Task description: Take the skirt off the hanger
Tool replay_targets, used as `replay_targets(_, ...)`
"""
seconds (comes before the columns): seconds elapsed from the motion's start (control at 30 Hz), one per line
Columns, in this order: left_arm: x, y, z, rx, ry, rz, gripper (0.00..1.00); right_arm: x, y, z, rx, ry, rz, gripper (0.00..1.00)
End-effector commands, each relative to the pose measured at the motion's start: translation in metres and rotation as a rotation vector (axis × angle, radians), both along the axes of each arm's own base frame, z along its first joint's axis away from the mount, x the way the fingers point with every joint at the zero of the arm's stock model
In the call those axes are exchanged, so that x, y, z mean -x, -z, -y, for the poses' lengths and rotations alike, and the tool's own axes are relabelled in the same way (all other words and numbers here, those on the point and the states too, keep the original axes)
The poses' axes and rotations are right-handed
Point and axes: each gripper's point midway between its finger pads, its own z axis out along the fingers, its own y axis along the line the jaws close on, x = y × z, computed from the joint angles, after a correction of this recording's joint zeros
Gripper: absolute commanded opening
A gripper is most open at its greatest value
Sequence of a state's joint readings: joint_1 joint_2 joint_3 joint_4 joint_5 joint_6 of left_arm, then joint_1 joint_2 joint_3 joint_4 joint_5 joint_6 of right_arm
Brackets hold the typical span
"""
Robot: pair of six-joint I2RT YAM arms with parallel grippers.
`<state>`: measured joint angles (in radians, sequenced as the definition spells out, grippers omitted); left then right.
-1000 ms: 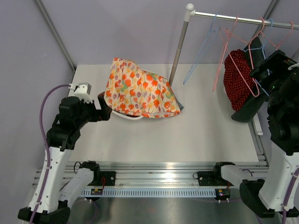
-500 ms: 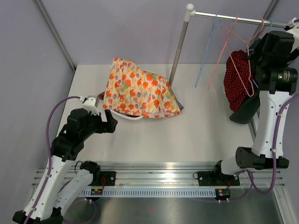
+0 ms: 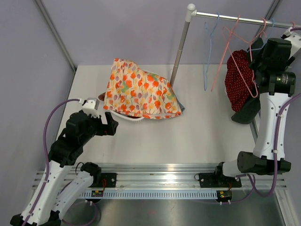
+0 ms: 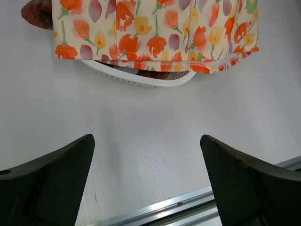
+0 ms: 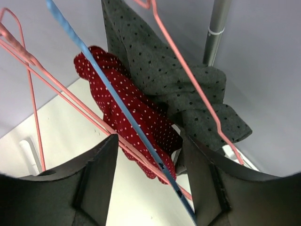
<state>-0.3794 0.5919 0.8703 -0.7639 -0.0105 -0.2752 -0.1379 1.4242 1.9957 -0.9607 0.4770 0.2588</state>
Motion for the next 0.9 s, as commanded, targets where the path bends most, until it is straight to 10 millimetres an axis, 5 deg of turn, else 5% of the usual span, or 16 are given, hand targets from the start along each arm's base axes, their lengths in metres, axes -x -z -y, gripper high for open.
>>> replay_targets(0.0, -0.005, -0.009, 0.000, 0.014, -0.015, 0.041, 0.99, -0.010, 0.000, -0.002, -0.028, -0.020, 0.045, 0.62)
replay_targets(0.1, -0.005, -0.009, -0.001, 0.013, -0.023, 0.041, 0.99, -0.015, 0.010, -0.001, -0.036, -0.021, 0.028, 0.40)
replay_targets(0.2, -0.005, -0.009, -0.001, 0.011, -0.025, 0.040, 0.99, -0.018, 0.013, -0.002, -0.044, -0.028, 0.030, 0.01)
replay_targets(0.4, -0.006, -0.007, -0.003, 0.001, -0.036, 0.034, 0.99, -0.020, 0.004, -0.013, -0.064, -0.091, 0.070, 0.00)
replay_targets(0.6, -0.015, -0.013, 0.003, -0.006, -0.014, 0.020, 0.99, -0.017, -0.027, -0.024, -0.080, -0.146, 0.147, 0.00)
replay_targets(0.87, -0.050, -0.084, 0.056, 0.077, 0.096, 0.133, 0.99, -0.004, -0.082, -0.034, 0.003, -0.169, 0.233, 0.00)
